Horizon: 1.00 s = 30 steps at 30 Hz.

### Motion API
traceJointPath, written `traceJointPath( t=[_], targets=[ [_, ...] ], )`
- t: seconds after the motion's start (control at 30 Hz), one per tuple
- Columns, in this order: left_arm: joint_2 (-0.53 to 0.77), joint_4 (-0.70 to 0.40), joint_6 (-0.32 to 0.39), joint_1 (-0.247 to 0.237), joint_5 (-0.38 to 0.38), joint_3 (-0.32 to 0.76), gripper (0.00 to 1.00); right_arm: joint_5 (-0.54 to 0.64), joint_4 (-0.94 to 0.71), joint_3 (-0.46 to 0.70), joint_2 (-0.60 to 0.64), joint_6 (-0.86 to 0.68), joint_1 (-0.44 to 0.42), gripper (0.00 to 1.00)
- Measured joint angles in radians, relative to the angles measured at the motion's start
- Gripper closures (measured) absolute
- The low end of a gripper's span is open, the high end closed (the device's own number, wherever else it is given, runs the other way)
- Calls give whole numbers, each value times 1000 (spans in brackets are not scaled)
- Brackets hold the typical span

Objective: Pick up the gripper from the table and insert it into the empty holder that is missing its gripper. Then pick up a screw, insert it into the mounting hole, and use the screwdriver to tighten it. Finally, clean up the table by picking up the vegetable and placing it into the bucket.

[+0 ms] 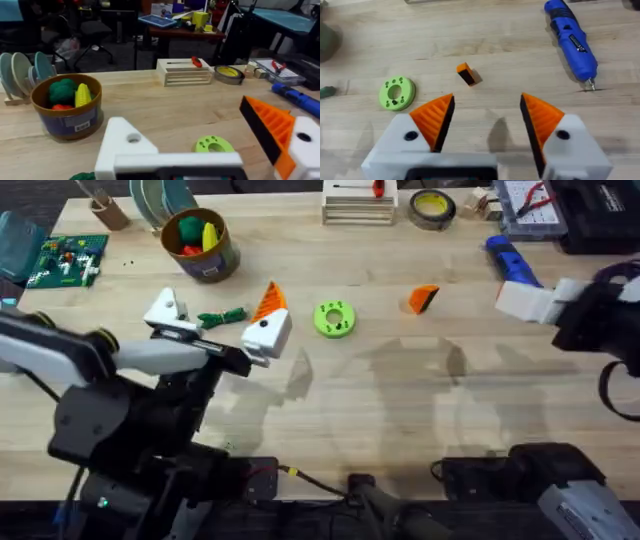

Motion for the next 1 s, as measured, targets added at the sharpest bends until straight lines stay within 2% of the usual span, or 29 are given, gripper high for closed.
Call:
traceJointPath(
  t=[0.17,0.6,0.87,1.0],
  targets=[
    [-68,21,-27,-1,0,-48,8,0,0,0,0,0,0,147],
    [-79,325,-42,-1,0,-186,8,0,0,0,0,0,0,148],
    [-79,329,-58,-2,4,-198,8,0,0,0,0,0,0,147],
    [-79,258,-63,-2,34,-198,8,0,0,0,0,0,0,148]
  ],
)
